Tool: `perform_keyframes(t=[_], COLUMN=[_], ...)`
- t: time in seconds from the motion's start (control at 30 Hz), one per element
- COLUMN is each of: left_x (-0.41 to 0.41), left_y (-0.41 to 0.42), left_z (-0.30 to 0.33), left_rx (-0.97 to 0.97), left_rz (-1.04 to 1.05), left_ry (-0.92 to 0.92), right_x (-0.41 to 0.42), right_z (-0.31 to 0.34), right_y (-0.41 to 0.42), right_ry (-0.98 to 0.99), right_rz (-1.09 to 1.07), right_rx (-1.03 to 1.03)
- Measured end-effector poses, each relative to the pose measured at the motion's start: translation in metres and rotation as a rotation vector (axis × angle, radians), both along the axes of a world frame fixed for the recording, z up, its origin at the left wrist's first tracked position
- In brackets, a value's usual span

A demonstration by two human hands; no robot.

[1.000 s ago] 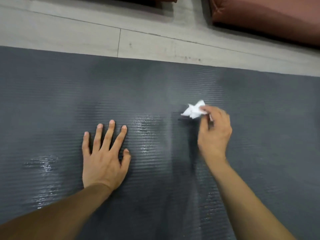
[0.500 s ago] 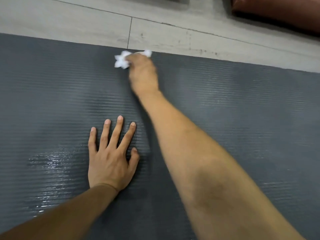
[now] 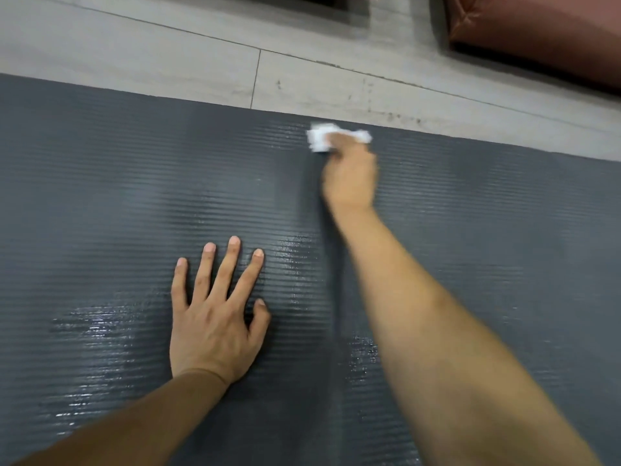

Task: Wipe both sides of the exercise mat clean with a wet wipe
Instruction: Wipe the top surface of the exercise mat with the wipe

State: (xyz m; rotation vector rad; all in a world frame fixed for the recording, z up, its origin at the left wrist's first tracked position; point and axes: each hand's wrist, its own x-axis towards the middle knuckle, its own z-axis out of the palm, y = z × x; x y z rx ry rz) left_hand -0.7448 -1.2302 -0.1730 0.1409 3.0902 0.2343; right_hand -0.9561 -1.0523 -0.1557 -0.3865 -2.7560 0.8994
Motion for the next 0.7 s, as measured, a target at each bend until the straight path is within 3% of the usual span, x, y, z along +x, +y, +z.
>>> perform_keyframes(t=[0.1,0.17,0.23,0.37,0.47,0.53,0.57,0.63,0.7], left_x=[0.0,0.0,0.0,0.0,0.0,0.0,-0.001,-0.001,0.0], left_y=[-0.001,-0.001,-0.001,0.001,0.002,0.003,0.003,0.001,0.0], left_z=[-0.001,0.0,0.0,-0.001,-0.001,-0.001,-0.001,-0.004,-0.005], left_rx=[-0.003,-0.01,-0.004,-0.004,-0.008,-0.008,-0.006,0.004,0.012], left_rz=[-0.005,-0.007,-0.005,0.002,0.007,0.009,0.008,0.003,-0.008], left_ry=[0.012,0.012,0.017,0.029,0.033,0.044,0.051,0.069,0.085], right_x=[0.028,0.028,0.021,0.036,0.036,0.031,0.032,0.049,0.061], right_z=[-0.011,-0.008,-0.009,0.006,0.005,0.001,-0.003,-0.008,-0.007], right_y=[-0.079,-0.062,-0.007,0.116,0.091,0.03,-0.006,-0.074,-0.092], right_ry=[0.094,0.173,0.252,-0.034,-0.025,-0.004,0.014,0.05,0.094], right_rz=[0.536,0.641,0.488,-0.113,-0.29,-0.147,0.023,0.427,0.687], right_rx=[0.109,0.164,0.159,0.201,0.152,0.027,-0.015,0.023,0.093])
